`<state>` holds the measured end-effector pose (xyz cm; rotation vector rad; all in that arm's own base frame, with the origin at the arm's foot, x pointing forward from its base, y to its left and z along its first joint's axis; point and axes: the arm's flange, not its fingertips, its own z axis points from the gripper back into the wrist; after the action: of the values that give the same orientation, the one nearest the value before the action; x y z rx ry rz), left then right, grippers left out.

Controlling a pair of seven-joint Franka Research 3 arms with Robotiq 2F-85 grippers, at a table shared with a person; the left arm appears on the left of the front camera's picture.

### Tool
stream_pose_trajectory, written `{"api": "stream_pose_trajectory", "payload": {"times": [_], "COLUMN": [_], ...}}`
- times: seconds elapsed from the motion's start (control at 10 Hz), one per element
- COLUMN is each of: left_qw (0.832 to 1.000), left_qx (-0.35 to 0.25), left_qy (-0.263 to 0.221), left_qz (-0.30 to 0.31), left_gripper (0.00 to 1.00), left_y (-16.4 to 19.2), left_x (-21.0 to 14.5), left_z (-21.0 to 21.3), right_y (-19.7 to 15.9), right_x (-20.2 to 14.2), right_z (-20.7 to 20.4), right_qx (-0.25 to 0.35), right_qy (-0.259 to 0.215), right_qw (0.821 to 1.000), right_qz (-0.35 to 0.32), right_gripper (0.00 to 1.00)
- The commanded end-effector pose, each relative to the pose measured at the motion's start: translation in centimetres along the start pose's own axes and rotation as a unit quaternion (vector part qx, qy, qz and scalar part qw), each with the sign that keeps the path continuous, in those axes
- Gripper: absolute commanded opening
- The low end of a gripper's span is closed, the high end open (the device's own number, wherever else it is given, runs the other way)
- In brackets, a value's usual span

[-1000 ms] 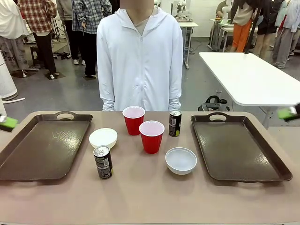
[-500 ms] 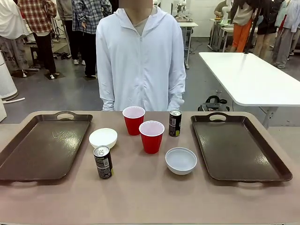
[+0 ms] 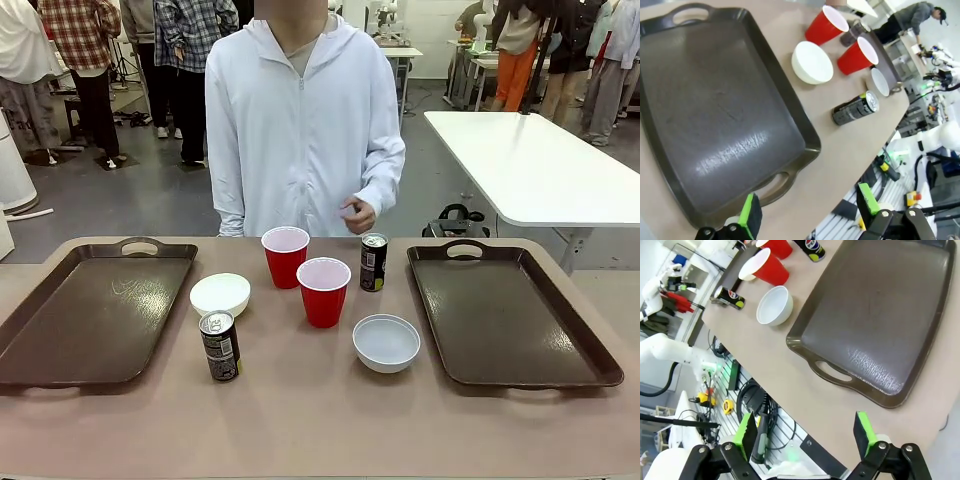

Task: Prepare tableware on both trays.
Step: Pick up a Picnic Bowl from the table and place it on a Handle tray.

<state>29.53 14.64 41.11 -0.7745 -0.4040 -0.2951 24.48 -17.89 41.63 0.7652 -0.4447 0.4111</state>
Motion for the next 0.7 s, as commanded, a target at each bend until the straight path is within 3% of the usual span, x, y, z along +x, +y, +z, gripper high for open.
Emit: {"api": "stream_pose_trajectory", "payload": {"times": [0.0,0.6], "left_qw": [1.000,1.000], "left_qx": [-0.002,-0.002], "left_qy": [-0.003,-0.003], "left_qz": [0.002,0.002], "left_gripper": [1.00,1.00], "left_y": [0.12,0.12], "left_x": [-0.11,-0.11], "left_z": [0.10,0.10], "right_y": [-0.14,-0.14], "right_x": [-0.19,-0.19], "right_z": [0.07,0.07], "right_qx": [-0.002,-0.002], "right_qy": [0.003,0.003], "right_qw": [1.000,1.000], "right_qz": [-0.006,-0.006], "right_gripper": [1.00,1.00]}}
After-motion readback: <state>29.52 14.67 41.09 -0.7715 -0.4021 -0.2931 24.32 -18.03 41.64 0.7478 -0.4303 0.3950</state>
